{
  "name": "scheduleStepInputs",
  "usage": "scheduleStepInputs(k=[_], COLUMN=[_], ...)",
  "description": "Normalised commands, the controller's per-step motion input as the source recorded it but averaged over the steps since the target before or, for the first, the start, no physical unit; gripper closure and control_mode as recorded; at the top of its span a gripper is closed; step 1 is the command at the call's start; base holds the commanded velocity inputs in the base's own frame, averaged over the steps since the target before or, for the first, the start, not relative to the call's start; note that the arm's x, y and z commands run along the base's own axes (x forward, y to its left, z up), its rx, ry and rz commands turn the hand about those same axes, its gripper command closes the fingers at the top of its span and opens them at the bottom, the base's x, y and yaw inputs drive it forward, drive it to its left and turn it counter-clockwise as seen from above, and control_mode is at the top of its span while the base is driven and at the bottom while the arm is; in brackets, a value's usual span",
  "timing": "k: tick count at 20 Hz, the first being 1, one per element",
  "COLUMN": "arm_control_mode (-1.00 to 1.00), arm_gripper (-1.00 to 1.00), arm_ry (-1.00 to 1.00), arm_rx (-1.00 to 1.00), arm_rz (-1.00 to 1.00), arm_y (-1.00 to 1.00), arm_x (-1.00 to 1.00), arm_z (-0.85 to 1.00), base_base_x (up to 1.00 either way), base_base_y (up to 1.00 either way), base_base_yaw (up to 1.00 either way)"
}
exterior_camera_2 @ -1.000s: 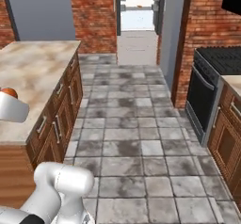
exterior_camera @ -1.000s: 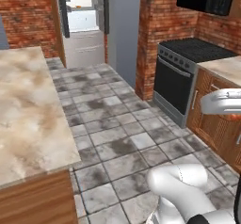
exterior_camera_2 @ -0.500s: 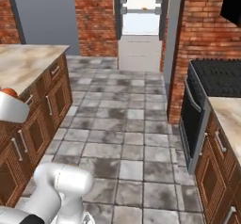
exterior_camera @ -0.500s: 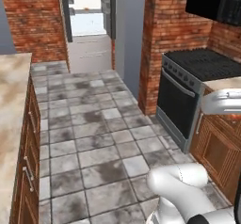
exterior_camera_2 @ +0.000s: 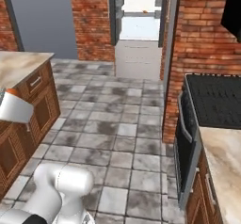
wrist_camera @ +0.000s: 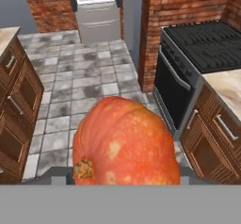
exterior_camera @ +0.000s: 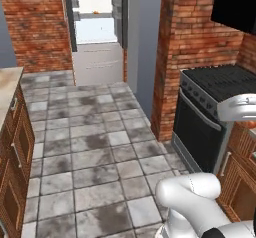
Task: Transport the steak and squash to the fridge. Place the steak on the rack containing meat and place the squash on the rack containing the vegetable, ensuring meats and vegetables are on different racks.
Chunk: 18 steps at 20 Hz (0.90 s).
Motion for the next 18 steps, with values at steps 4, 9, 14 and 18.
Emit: scheduleStepInputs(k=[4,9,14,18], arm_control_mode=[1.00,1.00,1.00,1.00], arm_gripper=[1.00,1.00,1.00,1.00], arm_ry=[0.00,0.00,0.00,0.00], arm_rx=[0.00,0.00,0.00,0.00], arm_rz=[0.00,0.00,0.00,0.00], arm_y=[0.00,0.00,0.00,0.00], arm_x=[0.00,0.00,0.00,0.00], arm_z=[0.00,0.00,0.00,0.00], base_base_x=[1.00,1.00,1.00,1.00], base_base_y=[0.69,0.28,0.16,0.00], base_base_yaw=[0.00,0.00,0.00,0.00])
